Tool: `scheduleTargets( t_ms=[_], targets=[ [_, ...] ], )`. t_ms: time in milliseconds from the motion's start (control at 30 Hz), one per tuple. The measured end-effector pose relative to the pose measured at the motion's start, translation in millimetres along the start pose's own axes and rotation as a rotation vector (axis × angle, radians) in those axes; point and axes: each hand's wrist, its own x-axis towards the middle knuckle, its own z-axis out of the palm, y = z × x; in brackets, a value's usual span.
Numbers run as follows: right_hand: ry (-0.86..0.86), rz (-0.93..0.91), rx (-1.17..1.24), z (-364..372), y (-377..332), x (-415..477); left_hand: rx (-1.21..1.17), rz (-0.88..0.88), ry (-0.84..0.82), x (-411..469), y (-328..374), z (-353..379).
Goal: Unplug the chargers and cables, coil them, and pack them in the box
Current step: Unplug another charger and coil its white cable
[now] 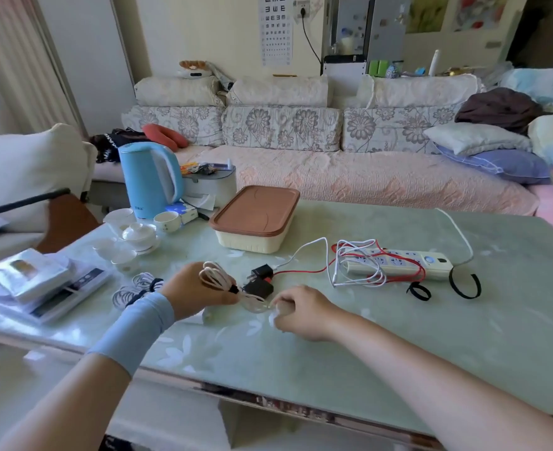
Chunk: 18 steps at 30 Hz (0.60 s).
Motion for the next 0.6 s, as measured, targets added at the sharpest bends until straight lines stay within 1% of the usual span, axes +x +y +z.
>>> scheduleTargets(
  t_ms=[67,167,233,333,400,467,533,600],
  targets=[
    [-0.013,0.006,0.073,7,-5,4,-0.084,-0.018,0.058,-11,-10,-7],
    [-0.112,0.001,0.122,15,-9,9,-0.198,0.01,0.068,-20,-21,-12],
    [-0.17,-0.008,0.06,18,-8,11,-0.156,0.029,0.076,-19,-27,-13],
    [-0.216,-0.008,-0.108,23,-7,11,-0.055,-0.003,0.089,-14,-30,-14],
    [-0.191,-0.053,-0.245,27,-6,11,-0.086,-0.024,0.101,-11,-29,-13],
    [-0.138,-0.098,-0.339,30,-3,13,-0.171,-0.031,0.128,-8,-25,-10],
    [-0.112,-0.111,-0.335,29,0,16,-0.272,-0.02,0.146,-4,-20,-7],
    [-0.088,-0.135,-0.319,27,2,20,-0.246,0.046,0.145,1,-18,-6]
  ],
)
